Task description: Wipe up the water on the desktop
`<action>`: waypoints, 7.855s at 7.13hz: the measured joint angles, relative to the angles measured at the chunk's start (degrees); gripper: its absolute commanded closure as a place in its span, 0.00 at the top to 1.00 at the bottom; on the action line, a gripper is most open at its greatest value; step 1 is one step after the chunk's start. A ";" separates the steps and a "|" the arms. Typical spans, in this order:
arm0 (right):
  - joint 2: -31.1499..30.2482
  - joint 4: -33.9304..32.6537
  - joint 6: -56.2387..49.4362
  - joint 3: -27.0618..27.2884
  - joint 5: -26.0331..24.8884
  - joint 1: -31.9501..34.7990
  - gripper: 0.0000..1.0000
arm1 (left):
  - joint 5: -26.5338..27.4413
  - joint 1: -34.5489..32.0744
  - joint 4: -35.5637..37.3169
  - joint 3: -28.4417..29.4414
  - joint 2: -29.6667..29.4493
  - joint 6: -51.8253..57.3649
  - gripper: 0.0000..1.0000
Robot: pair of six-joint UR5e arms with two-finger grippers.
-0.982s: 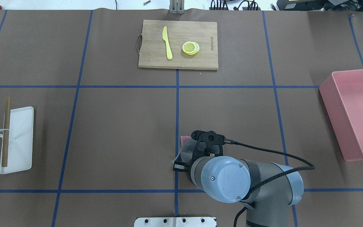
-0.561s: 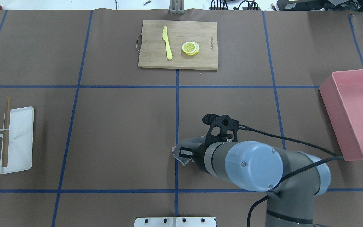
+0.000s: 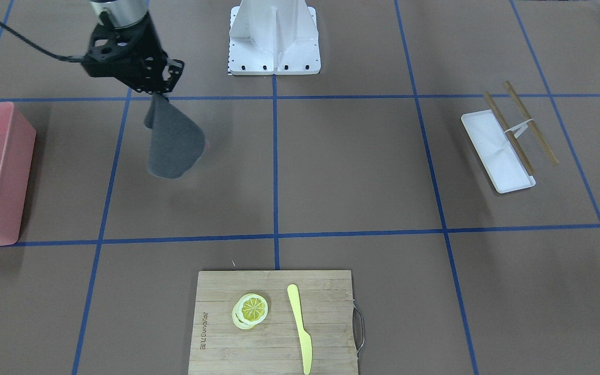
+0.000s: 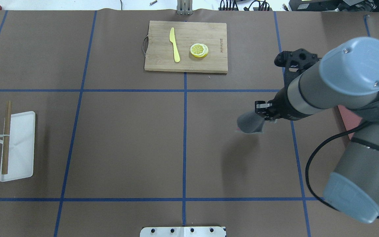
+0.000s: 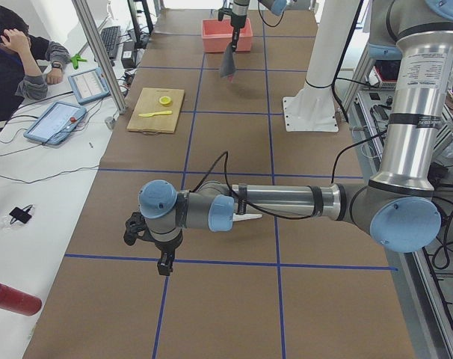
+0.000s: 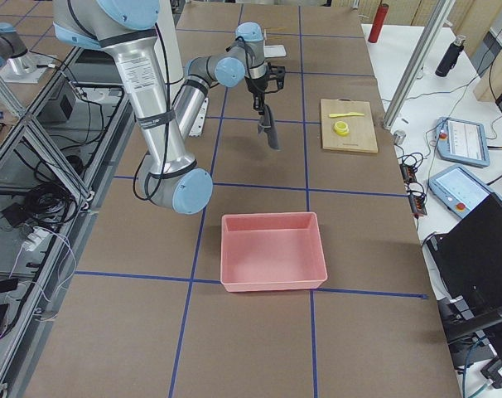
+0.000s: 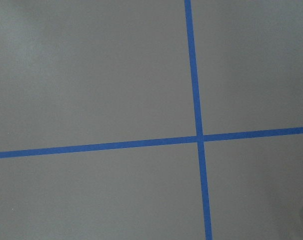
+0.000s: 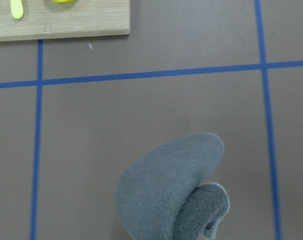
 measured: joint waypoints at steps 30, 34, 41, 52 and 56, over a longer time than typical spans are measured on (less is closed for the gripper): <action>-32.45 22.98 -68.46 -24.61 13.94 47.06 1.00 | -0.54 0.42 -0.46 0.10 0.18 0.05 0.99; -33.88 26.56 -64.51 -26.23 20.71 47.06 1.00 | -0.54 0.45 -0.46 0.11 0.18 0.04 0.99; -34.80 26.63 -64.59 -26.06 20.86 47.06 1.00 | -0.54 0.49 -0.40 0.34 0.18 0.10 0.99; -34.83 26.63 -64.52 -25.95 21.15 47.06 1.00 | -0.53 0.50 -0.37 0.35 0.18 0.03 0.99; -34.91 26.63 -64.58 -25.82 21.09 47.06 1.00 | -0.47 0.50 -0.37 0.38 0.18 -0.11 0.99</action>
